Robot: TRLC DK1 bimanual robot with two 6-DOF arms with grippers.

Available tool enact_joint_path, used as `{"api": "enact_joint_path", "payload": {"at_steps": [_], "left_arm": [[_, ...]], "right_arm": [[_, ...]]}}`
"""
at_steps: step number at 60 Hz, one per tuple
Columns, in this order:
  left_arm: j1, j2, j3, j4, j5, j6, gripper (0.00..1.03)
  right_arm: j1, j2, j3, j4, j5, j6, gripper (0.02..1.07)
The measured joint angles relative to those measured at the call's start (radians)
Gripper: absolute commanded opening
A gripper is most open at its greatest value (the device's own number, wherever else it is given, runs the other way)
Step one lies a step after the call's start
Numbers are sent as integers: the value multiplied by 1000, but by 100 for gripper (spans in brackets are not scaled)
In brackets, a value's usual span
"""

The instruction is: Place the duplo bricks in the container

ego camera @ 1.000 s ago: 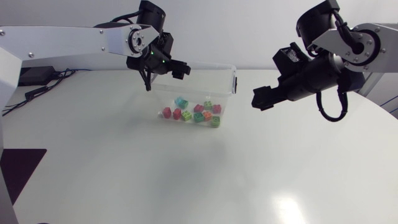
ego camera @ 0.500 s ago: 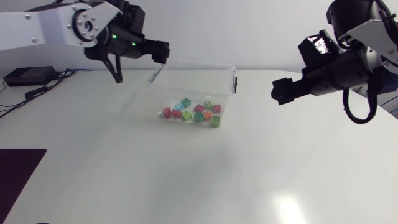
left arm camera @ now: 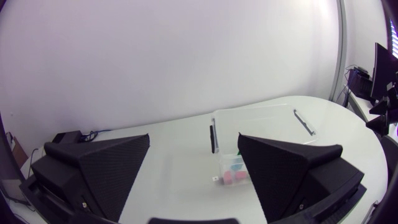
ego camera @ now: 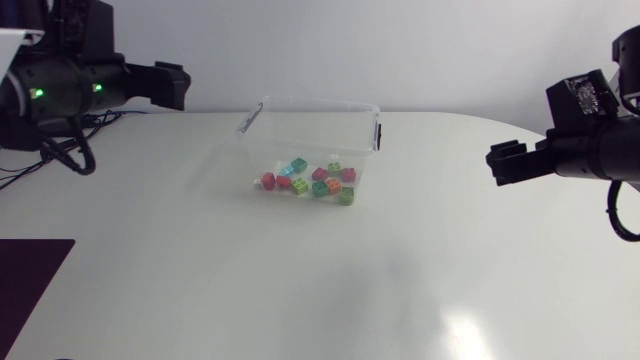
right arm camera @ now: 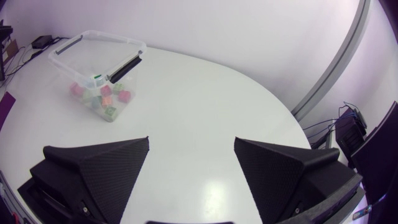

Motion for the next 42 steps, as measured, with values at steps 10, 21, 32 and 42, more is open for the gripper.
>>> {"api": "enact_joint_path", "payload": {"at_steps": [10, 21, 32, 42], "left_arm": [[40, -162, -116, 11, -2, 8, 99], [81, -313, -231, 35, -2, 31, 99], [109, -447, -330, 41, -3, 51, 99], [128, -558, -412, 42, -2, 58, 99]], "right_arm": [[-38, -80, -63, 24, 7, -22, 101], [-62, -163, -130, 46, 16, -37, 101], [-68, -234, -190, 60, 26, -49, 101], [-79, -290, -237, 69, 31, -52, 101]]}}
